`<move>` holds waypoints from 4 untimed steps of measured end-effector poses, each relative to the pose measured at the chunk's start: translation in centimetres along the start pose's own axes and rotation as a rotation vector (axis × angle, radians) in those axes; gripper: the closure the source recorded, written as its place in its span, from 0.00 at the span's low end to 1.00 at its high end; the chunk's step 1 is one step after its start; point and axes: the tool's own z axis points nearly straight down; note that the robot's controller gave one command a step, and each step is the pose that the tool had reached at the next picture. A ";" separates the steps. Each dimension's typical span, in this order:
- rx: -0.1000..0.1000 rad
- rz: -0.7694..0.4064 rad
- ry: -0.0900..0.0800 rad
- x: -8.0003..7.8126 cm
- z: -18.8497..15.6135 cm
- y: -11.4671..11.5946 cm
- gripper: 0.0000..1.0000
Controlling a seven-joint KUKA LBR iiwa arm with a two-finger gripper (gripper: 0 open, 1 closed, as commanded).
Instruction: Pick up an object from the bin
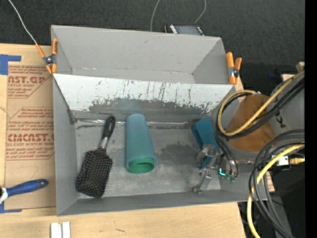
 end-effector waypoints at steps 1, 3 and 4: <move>0.000 0.000 0.000 0.0 0.0 0.0 0.00; 0.000 0.000 0.000 0.0 0.0 0.0 0.00; -0.002 0.057 -0.005 -3.7 -3.2 3.4 0.00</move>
Offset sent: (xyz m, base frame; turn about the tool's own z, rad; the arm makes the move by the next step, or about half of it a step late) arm 0.0000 0.0000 0.0000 0.0000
